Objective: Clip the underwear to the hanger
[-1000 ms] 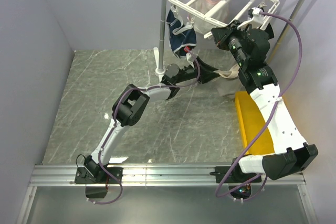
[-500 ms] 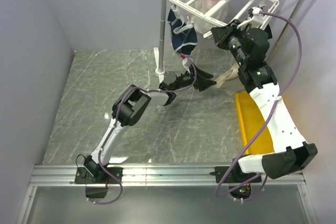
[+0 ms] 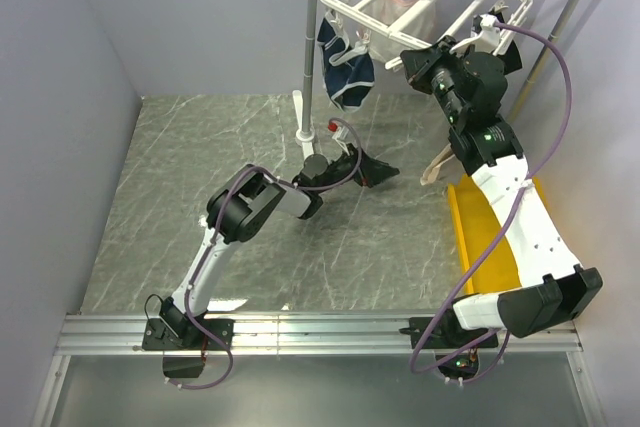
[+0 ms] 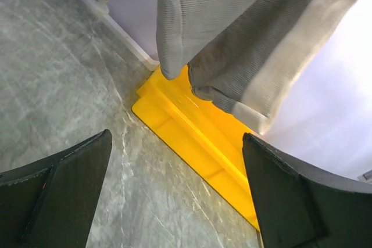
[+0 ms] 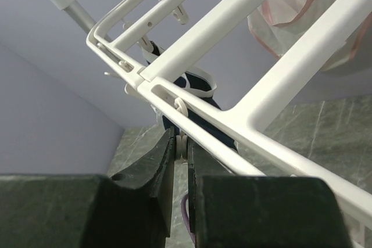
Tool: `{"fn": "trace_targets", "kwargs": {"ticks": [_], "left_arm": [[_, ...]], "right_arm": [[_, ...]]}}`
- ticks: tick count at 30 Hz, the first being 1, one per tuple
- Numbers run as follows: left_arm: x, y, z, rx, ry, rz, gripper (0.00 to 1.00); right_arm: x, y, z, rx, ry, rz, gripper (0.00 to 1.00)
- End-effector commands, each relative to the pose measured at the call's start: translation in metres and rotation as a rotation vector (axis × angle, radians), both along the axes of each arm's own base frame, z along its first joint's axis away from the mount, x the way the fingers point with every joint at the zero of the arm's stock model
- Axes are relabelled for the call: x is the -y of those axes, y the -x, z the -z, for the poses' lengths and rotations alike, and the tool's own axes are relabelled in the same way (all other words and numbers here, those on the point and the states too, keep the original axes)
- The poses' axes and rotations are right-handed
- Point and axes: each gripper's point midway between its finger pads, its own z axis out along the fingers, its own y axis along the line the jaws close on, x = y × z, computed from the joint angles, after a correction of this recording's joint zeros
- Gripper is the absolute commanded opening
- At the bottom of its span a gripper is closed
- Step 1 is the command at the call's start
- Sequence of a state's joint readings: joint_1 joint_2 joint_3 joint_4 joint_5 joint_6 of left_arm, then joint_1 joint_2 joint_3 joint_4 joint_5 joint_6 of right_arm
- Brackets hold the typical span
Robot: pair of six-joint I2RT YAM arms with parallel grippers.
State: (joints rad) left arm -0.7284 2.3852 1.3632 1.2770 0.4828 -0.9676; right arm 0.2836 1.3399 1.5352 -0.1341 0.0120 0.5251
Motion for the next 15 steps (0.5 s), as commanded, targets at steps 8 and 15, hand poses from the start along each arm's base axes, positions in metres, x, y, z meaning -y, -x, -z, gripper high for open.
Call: {"fn": "trace_targets", "kwargs": {"ticks": [8, 15], "left_arm": [[0.010, 0.035, -0.063, 0.300, 0.125, 0.046, 0.99], [0.010, 0.038, -0.071, 0.635, -0.033, 0.022, 0.99]], "right_arm": [[-0.009, -0.014, -0.019, 0.041, -0.052, 0.018, 0.00], [-0.010, -0.010, -0.020, 0.050, -0.035, 0.008, 0.00]]}}
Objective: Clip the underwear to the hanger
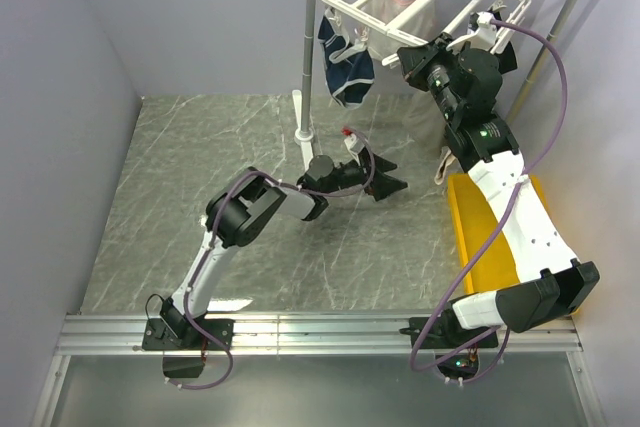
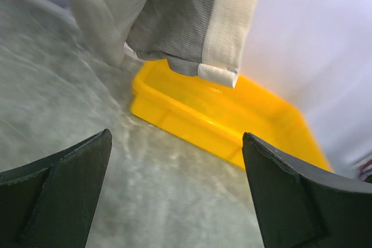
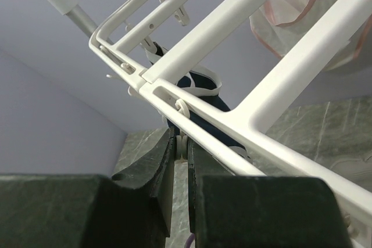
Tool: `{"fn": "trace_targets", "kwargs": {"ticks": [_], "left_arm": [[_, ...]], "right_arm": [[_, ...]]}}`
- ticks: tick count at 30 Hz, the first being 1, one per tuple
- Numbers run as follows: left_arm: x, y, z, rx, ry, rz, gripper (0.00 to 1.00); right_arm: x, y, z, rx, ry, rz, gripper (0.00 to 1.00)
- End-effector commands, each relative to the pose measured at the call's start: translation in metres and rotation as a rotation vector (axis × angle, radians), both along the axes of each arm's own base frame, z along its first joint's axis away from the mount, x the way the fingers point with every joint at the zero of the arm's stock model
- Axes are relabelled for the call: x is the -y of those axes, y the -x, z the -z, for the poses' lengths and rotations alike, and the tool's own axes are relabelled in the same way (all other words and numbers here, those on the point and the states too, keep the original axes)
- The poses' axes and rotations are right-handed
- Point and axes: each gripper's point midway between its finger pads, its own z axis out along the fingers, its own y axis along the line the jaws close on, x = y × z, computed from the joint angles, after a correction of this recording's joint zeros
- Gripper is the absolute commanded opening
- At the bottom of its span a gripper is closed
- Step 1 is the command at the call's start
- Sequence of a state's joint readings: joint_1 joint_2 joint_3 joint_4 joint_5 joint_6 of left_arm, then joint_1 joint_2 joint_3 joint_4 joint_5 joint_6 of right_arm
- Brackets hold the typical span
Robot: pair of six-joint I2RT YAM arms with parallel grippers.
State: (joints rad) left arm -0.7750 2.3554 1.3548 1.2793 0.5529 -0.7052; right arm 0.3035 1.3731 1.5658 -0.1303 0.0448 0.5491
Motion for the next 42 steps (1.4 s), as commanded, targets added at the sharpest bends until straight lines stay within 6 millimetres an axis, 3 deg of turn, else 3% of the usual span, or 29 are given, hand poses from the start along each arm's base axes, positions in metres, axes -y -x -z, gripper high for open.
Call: {"fn": "trace_targets", "kwargs": {"ticks": [1, 4, 8, 14, 16, 17, 23, 35, 42], "left_arm": [[-0.005, 0.008, -0.057, 0.343, -0.003, -0.016, 0.99], [-0.011, 0.020, -0.054, 0.504, -0.114, -0.068, 0.99], [-0.023, 0.042, -0.045, 1.011, -0.265, -0.148, 0.99], [-0.027, 0.036, -0.035, 1.596, -0.466, -0.140, 0.99], [-0.028, 0.034, -0.037, 1.679, -0.489, -0.103, 0.97], [-0.025, 0.034, -0.052, 1.758, -0.479, -0.107, 0.95], [-0.012, 0.029, -0.064, 2.027, -0.525, -0.100, 0.94], [0.012, 0.019, -0.065, 2.224, -0.576, -0.059, 0.95], [0.013, -0.009, -0.056, 2.360, -0.635, -0.089, 0.95]], "right_arm": [[-0.003, -0.003, -0.019, 0.057, -0.008, -0.006, 0.00], [-0.005, -0.003, -0.018, 0.057, -0.008, -0.012, 0.00], [-0.007, -0.002, -0.020, 0.063, -0.004, -0.024, 0.00], [-0.007, 0.001, -0.021, 0.068, 0.009, -0.032, 0.00], [-0.008, 0.001, -0.020, 0.066, 0.013, -0.035, 0.00], [-0.007, 0.000, -0.019, 0.064, 0.019, -0.033, 0.00], [-0.007, 0.003, -0.019, 0.063, 0.020, -0.033, 0.00], [-0.006, 0.006, -0.024, 0.068, 0.018, -0.027, 0.00], [-0.009, 0.009, -0.021, 0.042, -0.004, -0.042, 0.00]]}}
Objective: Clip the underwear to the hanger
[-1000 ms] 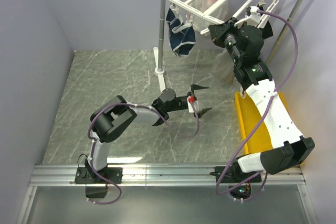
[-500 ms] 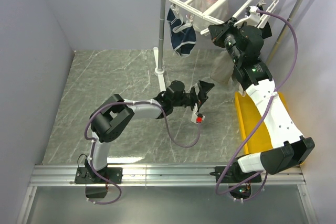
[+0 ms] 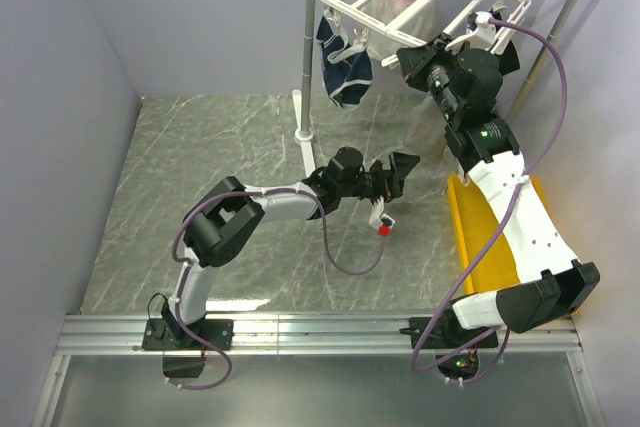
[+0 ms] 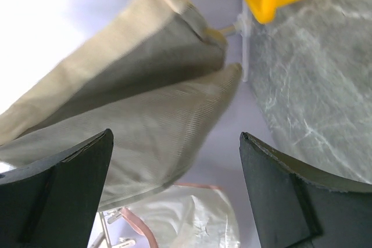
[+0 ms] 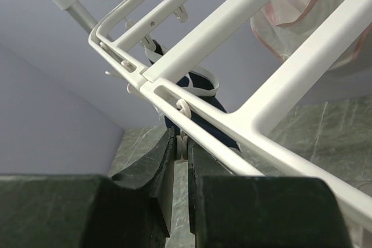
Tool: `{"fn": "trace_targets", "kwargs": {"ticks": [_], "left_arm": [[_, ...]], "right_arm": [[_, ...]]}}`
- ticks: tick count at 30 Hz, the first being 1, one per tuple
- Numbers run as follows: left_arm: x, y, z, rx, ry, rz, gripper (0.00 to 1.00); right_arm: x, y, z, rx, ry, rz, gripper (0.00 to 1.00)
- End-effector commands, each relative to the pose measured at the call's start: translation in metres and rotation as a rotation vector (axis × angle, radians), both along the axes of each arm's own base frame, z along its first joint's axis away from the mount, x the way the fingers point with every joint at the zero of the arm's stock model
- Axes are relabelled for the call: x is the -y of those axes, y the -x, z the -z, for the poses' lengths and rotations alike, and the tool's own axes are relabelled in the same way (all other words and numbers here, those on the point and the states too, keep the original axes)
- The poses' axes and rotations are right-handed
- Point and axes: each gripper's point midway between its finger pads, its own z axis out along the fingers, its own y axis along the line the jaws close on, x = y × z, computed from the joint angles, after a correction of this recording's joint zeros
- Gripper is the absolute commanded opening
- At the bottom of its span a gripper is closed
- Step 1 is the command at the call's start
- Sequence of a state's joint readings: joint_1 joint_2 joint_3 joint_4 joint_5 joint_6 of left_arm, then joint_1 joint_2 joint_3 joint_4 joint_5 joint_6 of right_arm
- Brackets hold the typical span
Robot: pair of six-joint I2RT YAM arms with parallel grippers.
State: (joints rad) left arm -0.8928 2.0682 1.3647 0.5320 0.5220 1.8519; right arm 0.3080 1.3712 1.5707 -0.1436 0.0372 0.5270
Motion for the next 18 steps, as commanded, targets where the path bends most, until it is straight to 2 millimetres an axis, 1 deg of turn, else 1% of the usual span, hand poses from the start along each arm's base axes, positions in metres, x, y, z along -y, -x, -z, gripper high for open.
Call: {"fn": "trace_targets", "kwargs": {"ticks": [1, 5, 7, 9, 10, 11, 13, 16, 18], "left_arm": [[0.002, -0.013, -0.008, 0.128, -0.004, 0.007, 0.95], [0.007, -0.014, -0.012, 0.184, -0.013, 0.025, 0.96], [0.010, -0.017, -0.019, 0.205, -0.017, 0.031, 0.96], [0.014, -0.017, -0.019, 0.239, -0.027, 0.045, 0.96], [0.017, -0.017, -0.024, 0.256, -0.022, 0.053, 0.96], [0.018, -0.015, -0.023, 0.271, -0.033, 0.063, 0.96], [0.023, -0.005, -0.022, 0.304, -0.045, 0.095, 0.96], [0.027, 0.006, -0.014, 0.327, -0.065, 0.121, 0.97], [0.032, 0.012, -0.015, 0.343, -0.063, 0.130, 0.97]], "right_arm": [[-0.008, 0.008, -0.024, 0.044, -0.036, -0.033, 0.00], [-0.008, 0.010, -0.025, 0.032, -0.057, -0.031, 0.00], [-0.008, 0.011, -0.024, 0.019, -0.070, -0.031, 0.00], [-0.010, 0.012, -0.022, 0.009, -0.079, -0.033, 0.00], [-0.010, 0.013, -0.022, 0.005, -0.087, -0.035, 0.00], [-0.011, 0.012, -0.021, 0.001, -0.091, -0.034, 0.00], [-0.012, 0.013, -0.018, -0.014, -0.102, -0.034, 0.00], [-0.013, 0.011, -0.016, -0.028, -0.120, -0.033, 0.00], [-0.015, 0.011, -0.015, -0.033, -0.127, -0.036, 0.00]]}}
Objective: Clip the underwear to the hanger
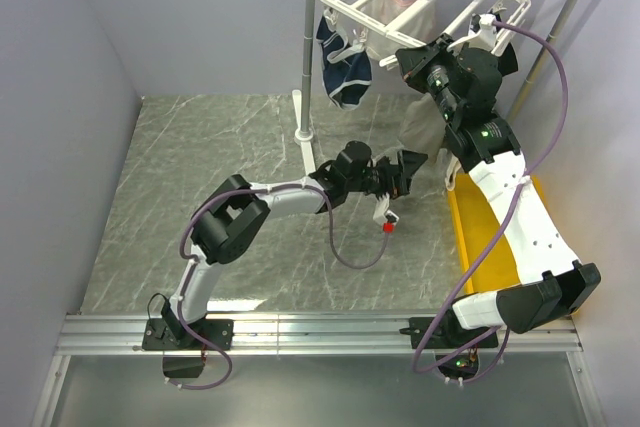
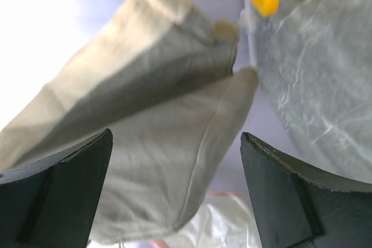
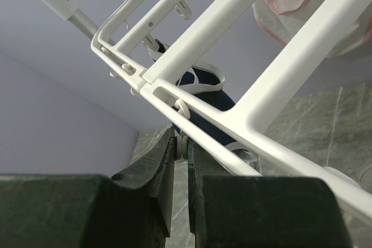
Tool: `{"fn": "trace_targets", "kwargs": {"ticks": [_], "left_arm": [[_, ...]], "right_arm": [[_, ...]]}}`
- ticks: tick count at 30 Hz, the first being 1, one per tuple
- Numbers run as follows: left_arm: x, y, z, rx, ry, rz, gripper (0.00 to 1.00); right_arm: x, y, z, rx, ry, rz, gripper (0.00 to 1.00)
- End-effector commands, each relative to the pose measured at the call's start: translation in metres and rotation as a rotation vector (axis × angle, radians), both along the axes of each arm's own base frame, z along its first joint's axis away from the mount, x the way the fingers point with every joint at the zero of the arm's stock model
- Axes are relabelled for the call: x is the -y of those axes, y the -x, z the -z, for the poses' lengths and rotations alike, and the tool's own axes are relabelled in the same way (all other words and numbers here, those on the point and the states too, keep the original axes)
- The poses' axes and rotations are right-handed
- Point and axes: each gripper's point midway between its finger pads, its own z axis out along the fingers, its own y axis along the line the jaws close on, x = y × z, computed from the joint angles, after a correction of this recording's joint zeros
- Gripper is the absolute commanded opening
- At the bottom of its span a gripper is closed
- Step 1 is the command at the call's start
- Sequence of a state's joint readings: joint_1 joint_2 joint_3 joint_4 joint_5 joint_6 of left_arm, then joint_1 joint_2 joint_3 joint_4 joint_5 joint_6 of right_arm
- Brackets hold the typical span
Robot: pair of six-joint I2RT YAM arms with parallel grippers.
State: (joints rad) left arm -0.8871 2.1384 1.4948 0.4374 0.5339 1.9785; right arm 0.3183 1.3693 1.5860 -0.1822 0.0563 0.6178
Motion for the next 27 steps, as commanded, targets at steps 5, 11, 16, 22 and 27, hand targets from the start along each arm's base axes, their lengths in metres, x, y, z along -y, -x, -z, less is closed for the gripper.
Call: {"fn": "trace_targets", "kwargs": {"ticks": [5, 11, 16, 22, 27], "left_arm": [[0.019, 0.026, -0.008, 0.280, -0.017, 0.095, 0.97], [0.027, 0.026, -0.013, 0.330, 0.079, 0.080, 0.96], [0.036, 0.024, -0.026, 0.360, 0.180, 0.094, 0.97], [0.030, 0.030, -0.022, 0.395, 0.190, 0.139, 0.98], [0.025, 0.034, -0.029, 0.415, 0.215, 0.139, 0.98]], "right_arm": [[-0.009, 0.008, -0.009, -0.019, -0.059, -0.021, 0.00], [-0.007, 0.008, -0.004, -0.050, -0.096, 0.003, 0.00], [-0.012, 0.005, 0.000, -0.067, -0.132, -0.018, 0.00], [-0.017, 0.005, 0.011, -0.111, -0.150, -0.033, 0.00], [-0.020, 0.007, 0.012, -0.119, -0.171, -0.049, 0.00]]}}
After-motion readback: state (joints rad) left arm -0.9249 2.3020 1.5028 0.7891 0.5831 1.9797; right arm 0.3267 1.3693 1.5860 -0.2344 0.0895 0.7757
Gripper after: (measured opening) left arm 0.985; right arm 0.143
